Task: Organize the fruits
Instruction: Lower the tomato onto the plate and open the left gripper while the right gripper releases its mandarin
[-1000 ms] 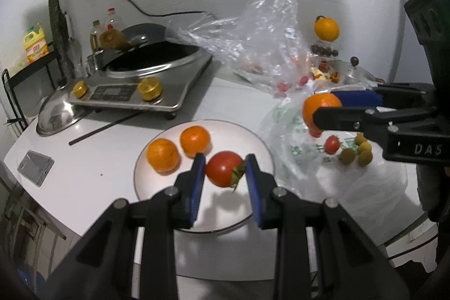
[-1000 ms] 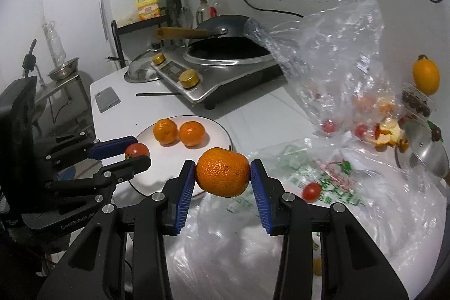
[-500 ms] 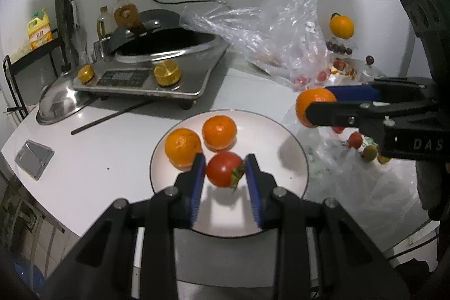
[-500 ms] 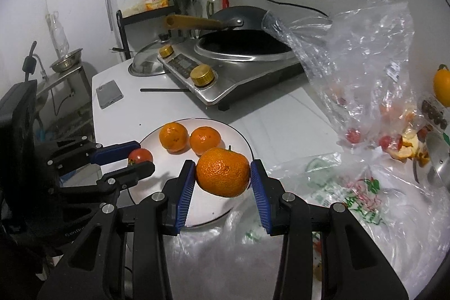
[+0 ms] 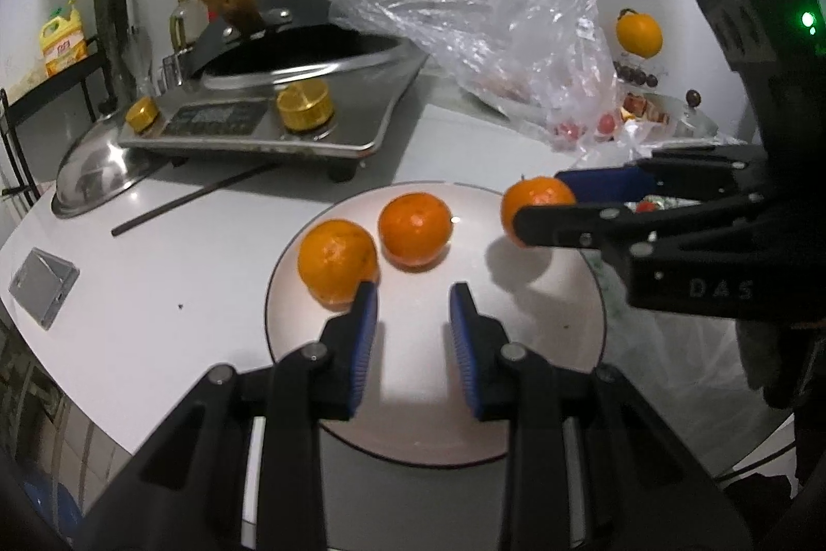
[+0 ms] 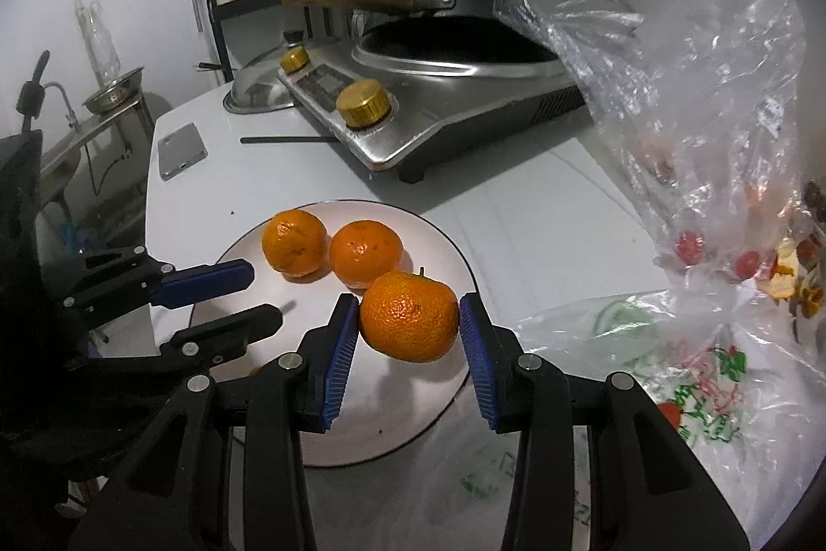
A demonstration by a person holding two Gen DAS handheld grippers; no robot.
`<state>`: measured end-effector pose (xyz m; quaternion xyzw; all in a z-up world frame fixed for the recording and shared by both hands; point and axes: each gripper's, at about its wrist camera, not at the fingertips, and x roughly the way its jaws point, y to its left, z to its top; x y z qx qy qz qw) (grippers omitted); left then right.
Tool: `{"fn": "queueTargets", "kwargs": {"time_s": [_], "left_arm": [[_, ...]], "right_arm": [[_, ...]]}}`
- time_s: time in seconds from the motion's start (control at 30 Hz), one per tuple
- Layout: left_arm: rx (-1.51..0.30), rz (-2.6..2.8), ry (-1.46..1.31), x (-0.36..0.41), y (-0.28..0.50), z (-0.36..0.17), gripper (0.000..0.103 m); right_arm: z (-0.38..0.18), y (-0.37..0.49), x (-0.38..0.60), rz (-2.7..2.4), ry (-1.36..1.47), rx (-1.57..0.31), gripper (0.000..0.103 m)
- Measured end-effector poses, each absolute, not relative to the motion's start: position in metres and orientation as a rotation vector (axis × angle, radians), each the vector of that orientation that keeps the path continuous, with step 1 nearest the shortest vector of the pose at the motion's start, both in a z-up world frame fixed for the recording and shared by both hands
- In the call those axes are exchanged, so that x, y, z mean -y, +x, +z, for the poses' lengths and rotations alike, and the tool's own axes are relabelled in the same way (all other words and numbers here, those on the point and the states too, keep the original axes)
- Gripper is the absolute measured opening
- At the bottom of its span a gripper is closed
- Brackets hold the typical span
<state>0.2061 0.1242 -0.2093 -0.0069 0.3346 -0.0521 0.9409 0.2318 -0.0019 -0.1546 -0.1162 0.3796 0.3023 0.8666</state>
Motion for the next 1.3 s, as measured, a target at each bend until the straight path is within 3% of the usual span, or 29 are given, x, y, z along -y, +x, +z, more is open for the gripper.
{"fn": "queueTargets", "kwargs": {"time_s": [1.0, 1.07, 1.17, 1.3], "left_arm": [[-0.697, -0.085, -0.041, -0.139, 0.198, -0.214, 0.036], [-0.7, -0.092, -0.036, -0.136, 0.196, -0.214, 0.039], [-0.701, -0.101, -0.039, -0.134, 0.192, -0.214, 0.054], [-0.704, -0.107, -0.038, -0.132, 0.187, -0.214, 0.054]], "right_arm": [[-0.185, 0.249, -0.021, 0.575, -0.304, -0.83, 0.044], [-0.184, 0.247, -0.021, 0.571, -0.307, -0.831, 0.045], [-0.182, 0.244, -0.019, 0.575, -0.3, -0.831, 0.052], [-0.182, 0.239, -0.018, 0.583, -0.313, -0.843, 0.052]]}}
